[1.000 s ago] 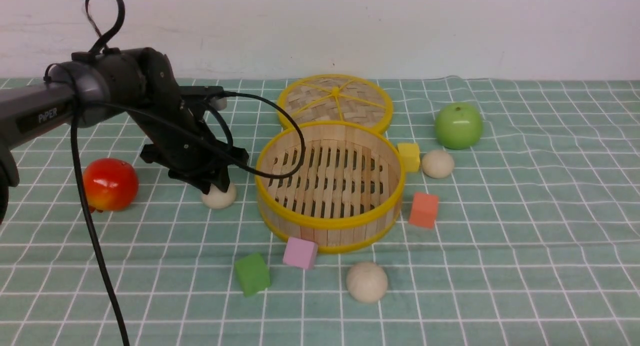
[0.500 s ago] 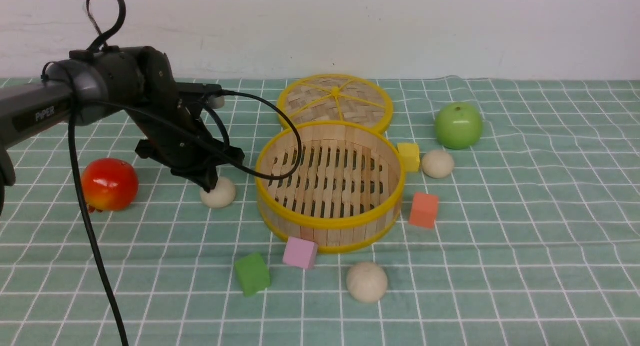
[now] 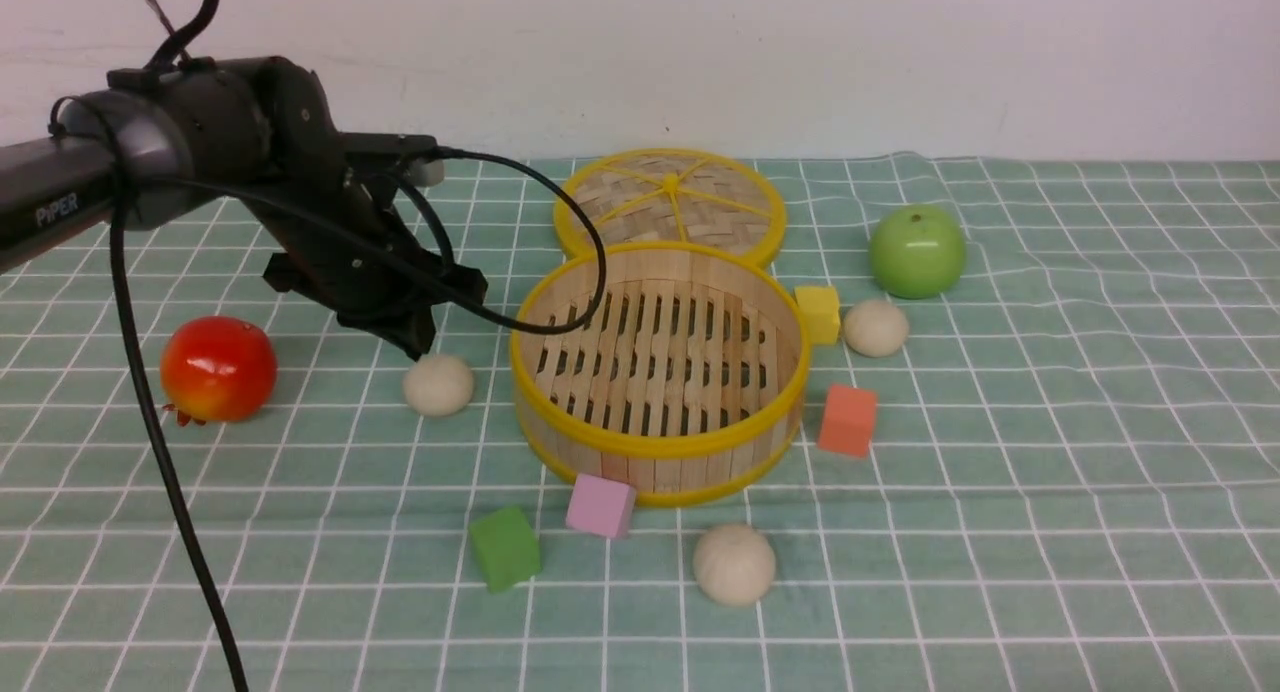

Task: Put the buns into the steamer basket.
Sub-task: Use the left arm to grab a steamed stuffed bun, then use the left arm to put the steamed stuffed bun into the steamer

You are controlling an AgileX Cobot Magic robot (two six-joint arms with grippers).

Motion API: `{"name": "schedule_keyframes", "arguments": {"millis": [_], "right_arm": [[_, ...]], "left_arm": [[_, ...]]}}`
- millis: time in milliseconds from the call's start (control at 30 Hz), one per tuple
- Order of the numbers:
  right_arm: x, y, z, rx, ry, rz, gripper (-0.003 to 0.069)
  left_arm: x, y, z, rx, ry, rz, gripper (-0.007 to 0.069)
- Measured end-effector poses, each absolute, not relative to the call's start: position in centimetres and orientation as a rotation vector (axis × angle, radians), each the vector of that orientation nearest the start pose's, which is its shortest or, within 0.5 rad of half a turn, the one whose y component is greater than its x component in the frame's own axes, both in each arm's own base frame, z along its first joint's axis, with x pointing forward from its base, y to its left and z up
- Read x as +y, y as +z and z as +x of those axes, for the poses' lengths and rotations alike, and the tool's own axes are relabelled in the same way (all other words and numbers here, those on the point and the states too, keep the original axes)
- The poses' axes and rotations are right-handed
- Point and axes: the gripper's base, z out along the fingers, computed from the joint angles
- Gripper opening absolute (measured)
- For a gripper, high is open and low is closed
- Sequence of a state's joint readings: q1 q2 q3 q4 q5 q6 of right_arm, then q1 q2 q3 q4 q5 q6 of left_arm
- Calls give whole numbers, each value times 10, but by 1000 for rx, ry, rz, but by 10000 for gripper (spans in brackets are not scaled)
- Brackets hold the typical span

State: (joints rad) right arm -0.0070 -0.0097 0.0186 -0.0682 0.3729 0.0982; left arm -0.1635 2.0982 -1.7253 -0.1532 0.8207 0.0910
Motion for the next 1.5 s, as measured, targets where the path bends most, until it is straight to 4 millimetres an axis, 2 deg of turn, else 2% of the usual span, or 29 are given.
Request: {"name": "schedule_keyframes", "arguments": {"millis": [33,67,100,133,167,267,433,600,700,833,967,1100,1200,1267,1300,1333,1400,1500], "right_arm": [[-3,174,53,1864,-4,56,240],[-3,174,53,1864,-4,56,240],[-3,174,53,1864,-4,56,240],[-3,174,53,1864,-4,56,240],[-3,174,53,1864,-4,56,240],[-3,174,53,1864,-4,56,240],[-3,174,53,1864,-4,56,240],[-3,174,53,1864,-4,56,240],[-3,174,53,1864,-4,56,240],[-3,174,53,1864,-4,56,240],[-3,174,53,1864,-4,56,240],[-3,174,53,1864,-4,56,240],[-3,174,53,1864,-4,56,240],[-3,174,53,1864,-4,56,240],[-3,174,53,1864,-4,56,240],[-3,174,53,1864,-4,56,240],[-3,174,53,1864,-4,56,240],[-3,174,53,1864,-4,56,240]], "left_arm": [[-85,217,456,2665,-206,236,45],[-86,214,457,2664,-207,233,90],[-86,213,458,2662,-208,231,103],[-87,209,459,2664,-216,224,153],[-87,208,459,2665,-218,223,167],[-88,200,461,2682,-232,213,272],[-88,193,463,2679,-231,208,300],[-88,187,466,2677,-224,209,270],[-87,184,467,2678,-212,215,174],[-87,184,467,2677,-206,220,10],[-87,185,467,2676,-197,226,-6],[-91,204,461,2683,-194,273,-6],[-107,232,452,2624,-212,372,-6],[-130,263,442,2512,-261,475,-6],[-132,265,441,2504,-265,485,-6],[-144,277,438,2442,-284,534,-6],[-163,284,434,2374,-303,603,-6],[-175,270,439,2355,-297,636,-6]]}}
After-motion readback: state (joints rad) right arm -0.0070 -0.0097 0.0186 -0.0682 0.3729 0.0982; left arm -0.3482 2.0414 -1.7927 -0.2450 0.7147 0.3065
